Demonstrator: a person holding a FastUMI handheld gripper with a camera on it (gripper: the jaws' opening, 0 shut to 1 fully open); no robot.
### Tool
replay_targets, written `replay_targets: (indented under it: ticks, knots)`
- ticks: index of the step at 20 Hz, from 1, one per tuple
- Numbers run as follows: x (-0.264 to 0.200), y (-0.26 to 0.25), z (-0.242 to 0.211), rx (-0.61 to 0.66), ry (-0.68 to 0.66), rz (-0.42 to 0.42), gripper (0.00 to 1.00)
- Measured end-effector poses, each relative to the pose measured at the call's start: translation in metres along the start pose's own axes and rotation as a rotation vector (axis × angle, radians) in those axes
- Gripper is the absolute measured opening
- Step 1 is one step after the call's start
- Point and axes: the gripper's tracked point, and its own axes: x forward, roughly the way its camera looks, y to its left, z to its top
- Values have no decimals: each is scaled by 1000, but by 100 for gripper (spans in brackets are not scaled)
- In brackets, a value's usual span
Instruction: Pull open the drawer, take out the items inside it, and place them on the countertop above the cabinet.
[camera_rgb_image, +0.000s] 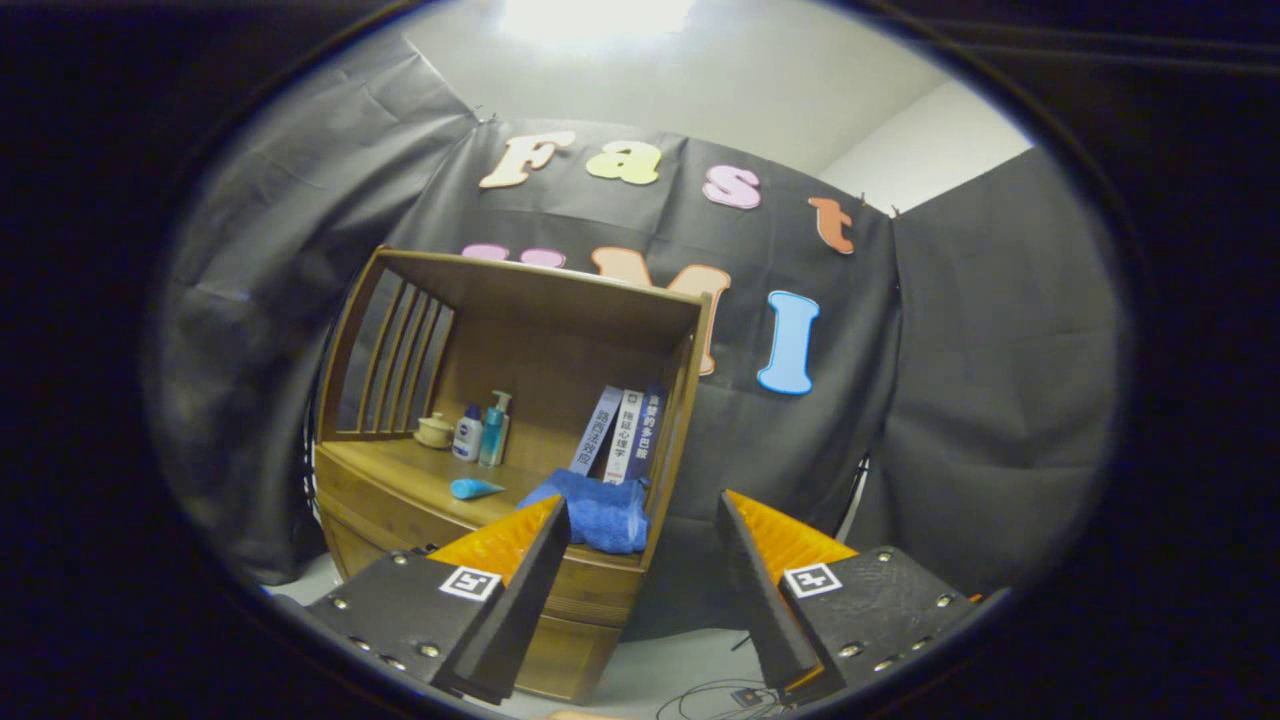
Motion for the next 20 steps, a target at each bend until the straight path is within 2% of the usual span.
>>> replay_targets:
  ticks: [14,20]
  knots:
    - [0,-20,-24,56,12,-14,88]
    - [1,-15,-38,28,-12,32,88]
